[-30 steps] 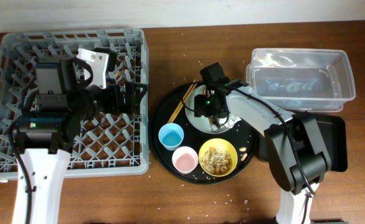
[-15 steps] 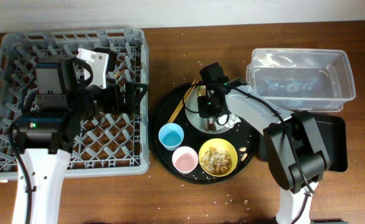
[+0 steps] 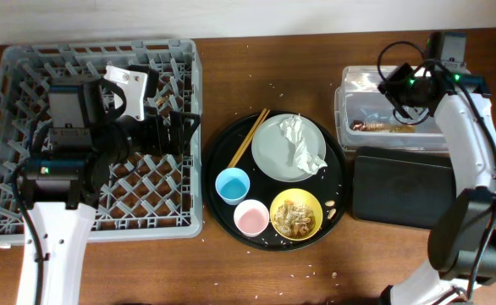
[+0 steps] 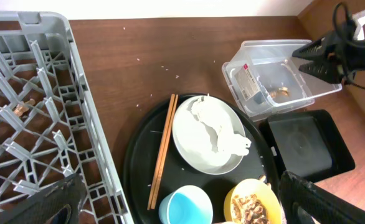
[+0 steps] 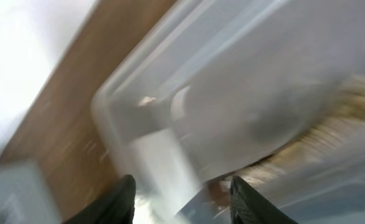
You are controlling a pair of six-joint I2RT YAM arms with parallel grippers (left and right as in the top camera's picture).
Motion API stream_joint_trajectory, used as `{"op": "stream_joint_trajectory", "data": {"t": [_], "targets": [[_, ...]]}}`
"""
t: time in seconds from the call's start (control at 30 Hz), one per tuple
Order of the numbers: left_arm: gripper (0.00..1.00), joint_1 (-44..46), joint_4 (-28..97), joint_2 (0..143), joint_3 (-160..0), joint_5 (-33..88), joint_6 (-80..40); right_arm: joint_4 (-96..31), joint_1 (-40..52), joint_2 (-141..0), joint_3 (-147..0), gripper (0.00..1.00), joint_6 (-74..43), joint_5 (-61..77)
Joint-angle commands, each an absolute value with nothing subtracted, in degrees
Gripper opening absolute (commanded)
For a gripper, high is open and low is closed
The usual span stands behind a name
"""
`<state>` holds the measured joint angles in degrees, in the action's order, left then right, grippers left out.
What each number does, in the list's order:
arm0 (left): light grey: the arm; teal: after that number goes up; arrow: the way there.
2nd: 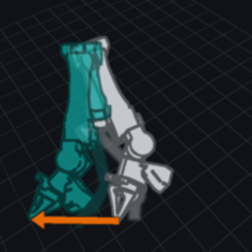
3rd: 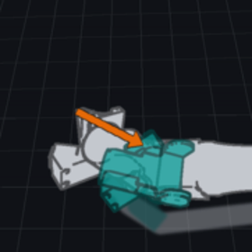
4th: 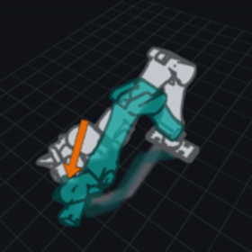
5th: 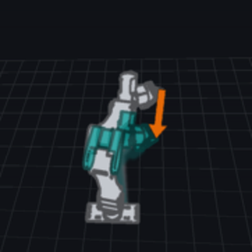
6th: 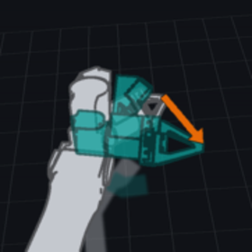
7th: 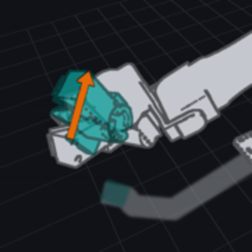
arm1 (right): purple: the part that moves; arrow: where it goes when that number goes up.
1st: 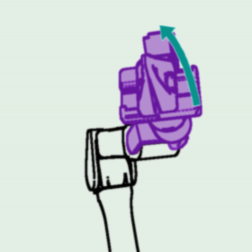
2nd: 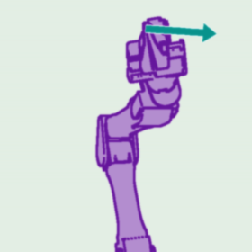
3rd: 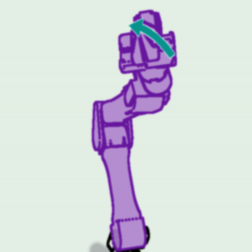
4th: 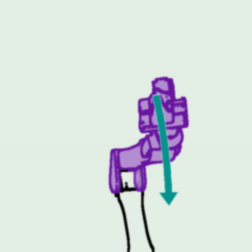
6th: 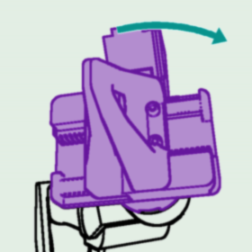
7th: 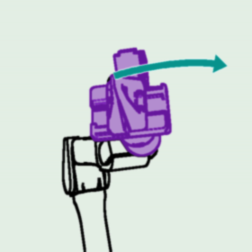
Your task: Sort waste into correct bins and load items into the dishwasher rack
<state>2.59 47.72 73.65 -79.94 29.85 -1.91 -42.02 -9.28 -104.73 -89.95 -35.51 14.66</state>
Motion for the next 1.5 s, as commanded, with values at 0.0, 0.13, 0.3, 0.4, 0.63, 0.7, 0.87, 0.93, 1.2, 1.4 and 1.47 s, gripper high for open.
{"op": "stream_joint_trajectory", "data": {"t": [0.0, 0.13, 0.3, 0.4, 0.63, 0.7, 0.87, 0.93, 1.2, 1.4, 1.47], "targets": [[0.99, 2.46, 47.66, 73.71, -80.84, 30.65, -1.67, -47.0, -1.87, -97.84, -92.31, 0.53, -19.86, 24.82], [0.99, 2.46, 47.66, 73.71, -80.84, 30.65, -1.67, -52.29, 17.37, -104.73, -88.09, 0.64, -16.25, -4.21], [0.99, 2.46, 47.66, 73.71, -80.84, 30.65, -1.67, -50.57, 20.23, -120.44, -88.05, 0.57, -9.43, -1.91], [0.99, 2.46, 47.66, 73.71, -80.84, 30.65, -1.67, -50.78, 20.18, -121.86, -88.07, 0.08, -9.23, 0.54], [0.99, 2.46, 47.66, 73.71, -80.84, 30.65, -1.67, -56.58, -0.64, -104.49, -98.35, 0.04, -39.53, 2.96], [0.99, 2.46, 47.66, 73.71, -80.84, 30.65, -1.67, -54.94, -7.18, -109.65, -97.82, 0.1, -41.41, 3.25], [0.99, 2.46, 47.66, 73.71, -80.84, 30.65, -1.67, -59.66, -3.84, -99.81, -97.84, 0.49, -12.4, 19.94], [0.99, 2.46, 47.66, 73.71, -80.84, 30.65, -1.67, -69.28, 3.86, -92.84, -97.82, 0.57, -12.4, 19.4], [0.99, 2.46, 47.64, 73.71, -80.84, 30.65, -1.67, -70.81, 16.71, -93.06, -97.6, 0.58, -10.13, 23.92], [0.99, 0.27, 50.35, 72.95, -81.19, 26.48, -3.92, -63.92, 36.82, -100.03, -87.79, 0.66, -27.42, 10.44], [0.99, -8.8, 53.98, 70.54, -81.87, 23.07, -10.96, -56.27, 36.84, -105.47, -83.99, 0.66, -27.53, 10.5]]}}
